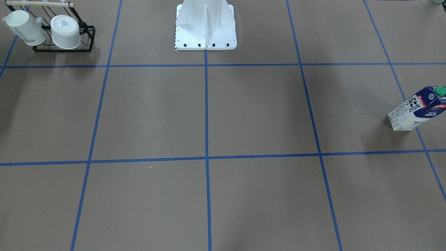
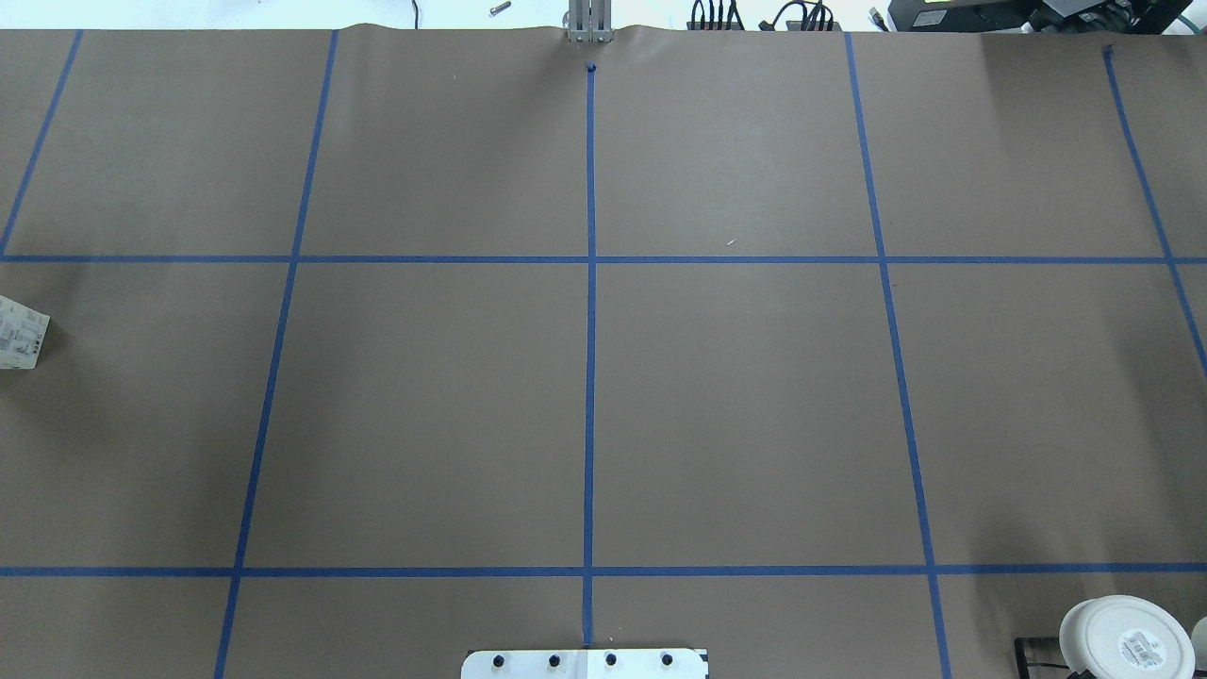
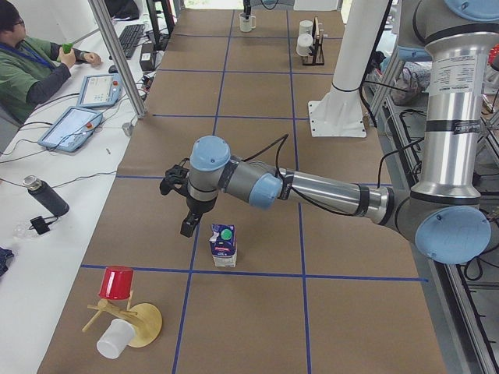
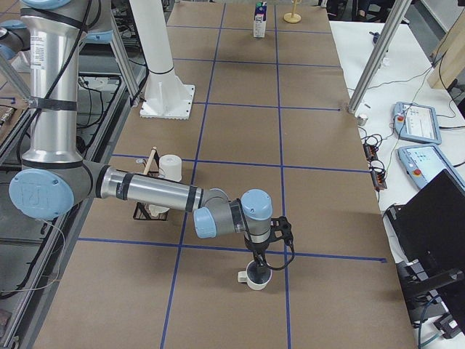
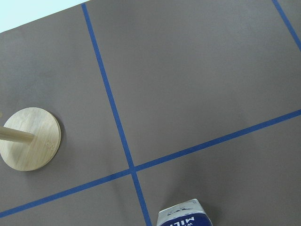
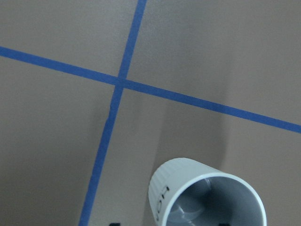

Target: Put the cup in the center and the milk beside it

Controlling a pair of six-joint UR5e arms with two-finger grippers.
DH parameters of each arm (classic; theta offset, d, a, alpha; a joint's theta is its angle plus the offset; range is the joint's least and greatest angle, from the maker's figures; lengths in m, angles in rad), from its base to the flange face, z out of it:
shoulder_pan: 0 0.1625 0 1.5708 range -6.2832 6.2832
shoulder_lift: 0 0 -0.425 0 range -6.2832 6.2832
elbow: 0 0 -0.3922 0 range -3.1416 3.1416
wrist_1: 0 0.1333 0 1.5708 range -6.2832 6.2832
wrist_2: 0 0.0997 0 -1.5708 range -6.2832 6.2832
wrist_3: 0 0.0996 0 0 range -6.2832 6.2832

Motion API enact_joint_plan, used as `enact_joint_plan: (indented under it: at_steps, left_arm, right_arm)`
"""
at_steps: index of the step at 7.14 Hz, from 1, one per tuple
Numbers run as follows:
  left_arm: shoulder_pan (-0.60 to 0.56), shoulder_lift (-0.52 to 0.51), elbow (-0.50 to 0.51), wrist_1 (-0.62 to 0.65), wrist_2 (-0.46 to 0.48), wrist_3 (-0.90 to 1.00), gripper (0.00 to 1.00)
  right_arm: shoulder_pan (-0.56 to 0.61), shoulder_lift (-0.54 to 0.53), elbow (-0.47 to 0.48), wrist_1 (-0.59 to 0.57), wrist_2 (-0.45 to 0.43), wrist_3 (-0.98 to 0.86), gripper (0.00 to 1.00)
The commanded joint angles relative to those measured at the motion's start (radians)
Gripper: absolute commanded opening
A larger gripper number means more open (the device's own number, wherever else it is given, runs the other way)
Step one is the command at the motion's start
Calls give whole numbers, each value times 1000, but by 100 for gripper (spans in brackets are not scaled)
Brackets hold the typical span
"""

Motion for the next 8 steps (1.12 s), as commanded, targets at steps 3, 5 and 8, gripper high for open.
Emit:
enact_joint_plan:
  at_steps: [3,5,8]
  left_arm:
    - [0,1,0,-2,0,0,99]
    - [0,1,1,0,0,0,99]
    - [0,1,7,0,-2,0,99]
  right_arm:
    - [-31,-7,-66,70,-27,3,27]
    - [-34,-4,-70,85,-26,2,0]
    - [23,15,34,30,78,-6,0]
